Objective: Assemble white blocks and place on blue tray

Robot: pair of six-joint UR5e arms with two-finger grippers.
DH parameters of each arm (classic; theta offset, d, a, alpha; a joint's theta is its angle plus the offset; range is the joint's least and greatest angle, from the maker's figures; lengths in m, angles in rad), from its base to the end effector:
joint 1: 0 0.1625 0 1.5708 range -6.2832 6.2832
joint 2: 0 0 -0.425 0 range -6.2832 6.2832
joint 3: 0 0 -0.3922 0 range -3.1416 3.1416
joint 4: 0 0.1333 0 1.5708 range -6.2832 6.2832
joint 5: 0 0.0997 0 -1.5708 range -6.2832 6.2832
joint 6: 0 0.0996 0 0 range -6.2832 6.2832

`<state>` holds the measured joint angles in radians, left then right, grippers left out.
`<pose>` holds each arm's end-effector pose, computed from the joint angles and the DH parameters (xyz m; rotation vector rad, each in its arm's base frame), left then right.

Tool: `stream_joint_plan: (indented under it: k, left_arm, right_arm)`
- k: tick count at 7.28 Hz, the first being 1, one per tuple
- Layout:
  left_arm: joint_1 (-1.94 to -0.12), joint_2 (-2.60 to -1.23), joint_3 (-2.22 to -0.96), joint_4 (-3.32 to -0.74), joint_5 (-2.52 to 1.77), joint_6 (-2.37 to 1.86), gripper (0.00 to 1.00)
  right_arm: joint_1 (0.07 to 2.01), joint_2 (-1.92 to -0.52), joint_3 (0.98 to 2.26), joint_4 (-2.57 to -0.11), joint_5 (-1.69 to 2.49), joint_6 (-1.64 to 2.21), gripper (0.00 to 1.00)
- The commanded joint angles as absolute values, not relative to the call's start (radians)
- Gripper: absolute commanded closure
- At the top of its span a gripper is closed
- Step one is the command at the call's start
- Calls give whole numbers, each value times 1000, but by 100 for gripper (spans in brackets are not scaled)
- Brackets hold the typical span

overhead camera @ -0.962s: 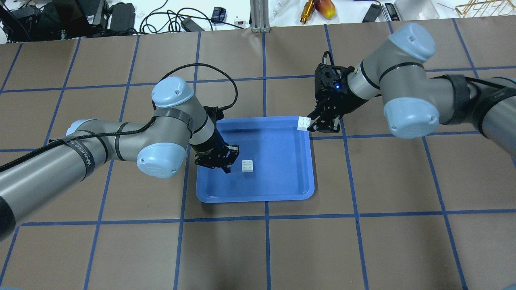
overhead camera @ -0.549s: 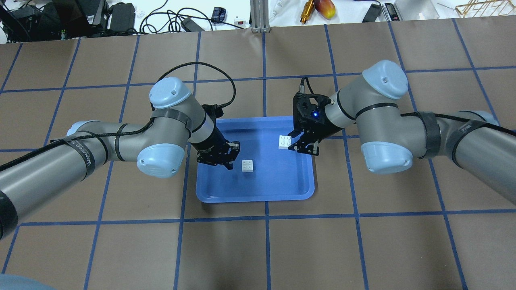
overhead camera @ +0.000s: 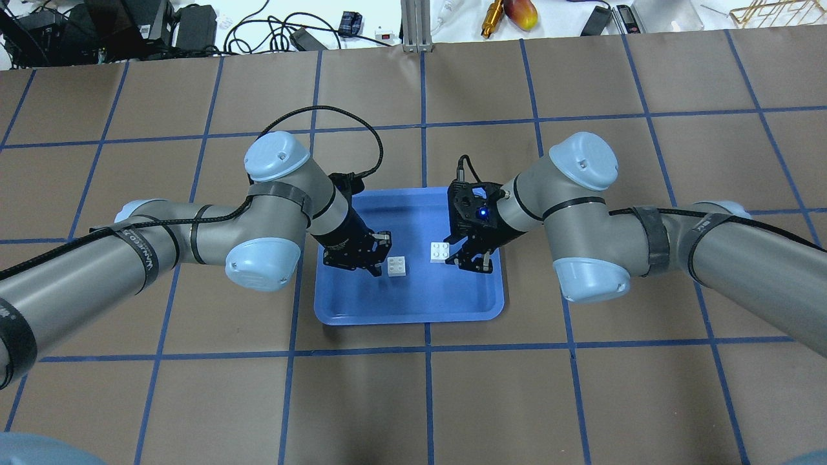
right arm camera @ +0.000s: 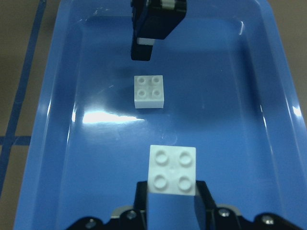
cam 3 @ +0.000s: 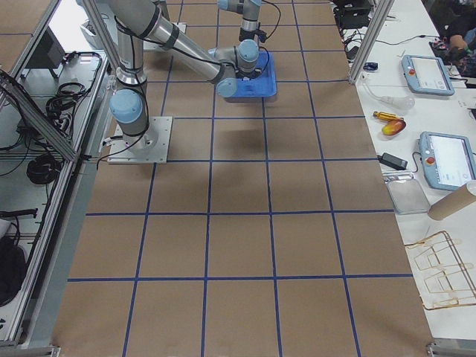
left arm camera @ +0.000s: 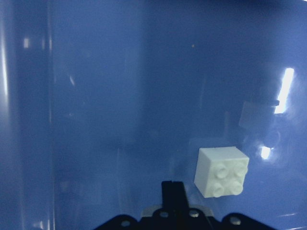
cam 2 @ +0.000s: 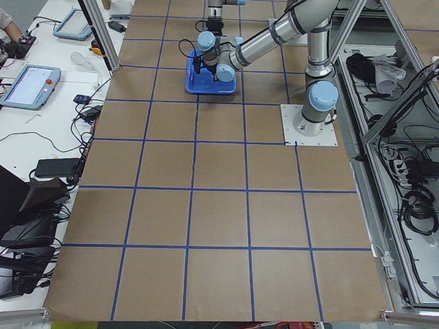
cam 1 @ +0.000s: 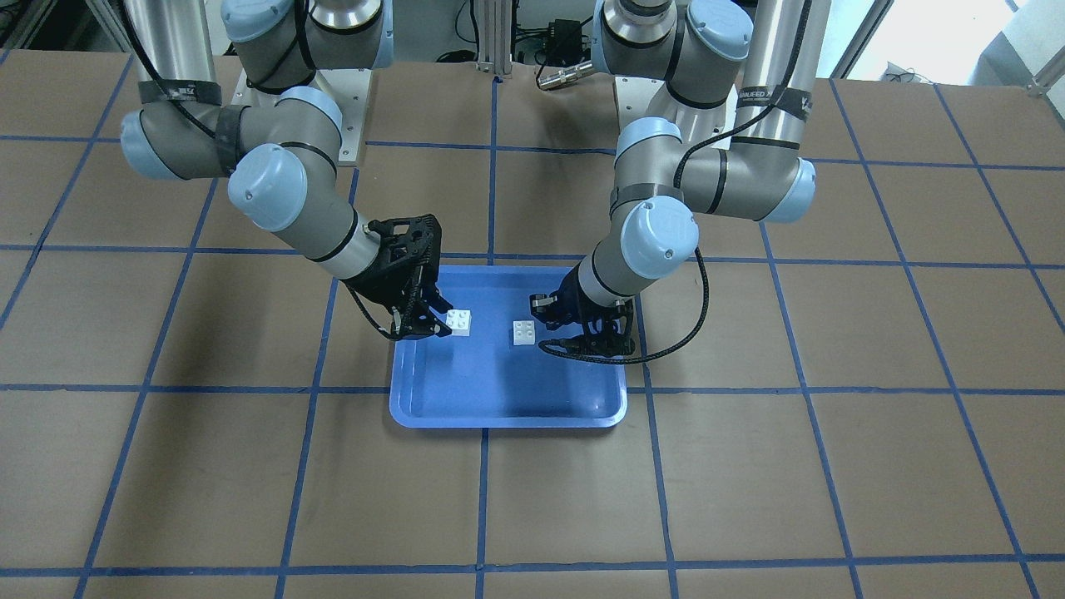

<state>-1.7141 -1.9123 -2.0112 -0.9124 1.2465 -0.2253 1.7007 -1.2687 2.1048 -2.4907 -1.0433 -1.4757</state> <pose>-0.2359 -0.4792 0.1806 0.1448 -2.8307 -0.2573 0.2461 -0.4680 0.1998 -1.9837 1.8729 -0.5486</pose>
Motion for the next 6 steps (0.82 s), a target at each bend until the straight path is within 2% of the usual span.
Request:
stream_joint_plan:
  k: [1,6]
  left_arm:
    - [-1720,-1916,-2020,-913,1244,-222,100]
    - [-1720,-1922,-2036,-904,1247,-215,100]
  right_arm:
    - [1732,-1221,2102,-2557,-1046,-1409,100]
    - [1767,-1164,2098,-2619,-1049,-1384,100]
